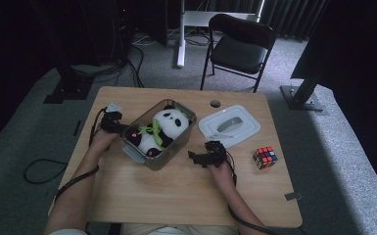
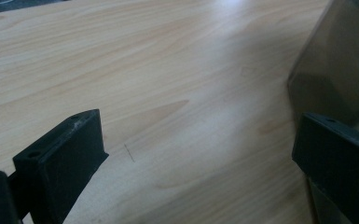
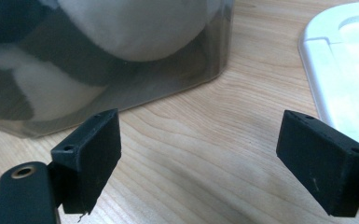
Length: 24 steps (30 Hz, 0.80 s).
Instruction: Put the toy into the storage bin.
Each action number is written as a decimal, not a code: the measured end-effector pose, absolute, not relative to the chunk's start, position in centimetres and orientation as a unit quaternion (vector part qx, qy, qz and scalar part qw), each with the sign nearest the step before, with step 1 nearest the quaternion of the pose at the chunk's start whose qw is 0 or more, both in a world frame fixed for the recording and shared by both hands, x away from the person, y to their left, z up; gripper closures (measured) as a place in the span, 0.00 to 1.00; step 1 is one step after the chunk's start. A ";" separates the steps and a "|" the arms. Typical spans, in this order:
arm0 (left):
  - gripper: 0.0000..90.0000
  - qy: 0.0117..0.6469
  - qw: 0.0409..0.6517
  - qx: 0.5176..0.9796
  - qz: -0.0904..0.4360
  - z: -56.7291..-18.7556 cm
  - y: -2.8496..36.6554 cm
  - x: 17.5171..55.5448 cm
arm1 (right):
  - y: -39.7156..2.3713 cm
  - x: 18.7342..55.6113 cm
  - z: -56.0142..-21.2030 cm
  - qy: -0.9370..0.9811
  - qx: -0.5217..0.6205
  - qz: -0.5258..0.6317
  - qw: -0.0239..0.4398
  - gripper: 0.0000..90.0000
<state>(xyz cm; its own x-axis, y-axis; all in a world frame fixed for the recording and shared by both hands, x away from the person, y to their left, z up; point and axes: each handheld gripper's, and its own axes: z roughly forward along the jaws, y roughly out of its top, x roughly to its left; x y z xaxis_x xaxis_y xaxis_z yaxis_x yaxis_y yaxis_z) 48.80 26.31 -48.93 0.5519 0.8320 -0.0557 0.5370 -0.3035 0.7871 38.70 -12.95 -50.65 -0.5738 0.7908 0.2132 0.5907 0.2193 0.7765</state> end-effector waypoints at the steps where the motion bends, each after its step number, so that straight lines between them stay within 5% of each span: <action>1: 0.03 0.432 0.398 0.788 0.186 -48.9 26.2 48.7 | -12.9 38.6 -50.6 0.772 0.446 0.435 0.124 0.15; 24: 0.02 0.373 0.416 0.809 0.182 -48.1 21.1 43.7 | -14.0 38.9 -50.5 0.757 0.486 0.416 0.131 0.15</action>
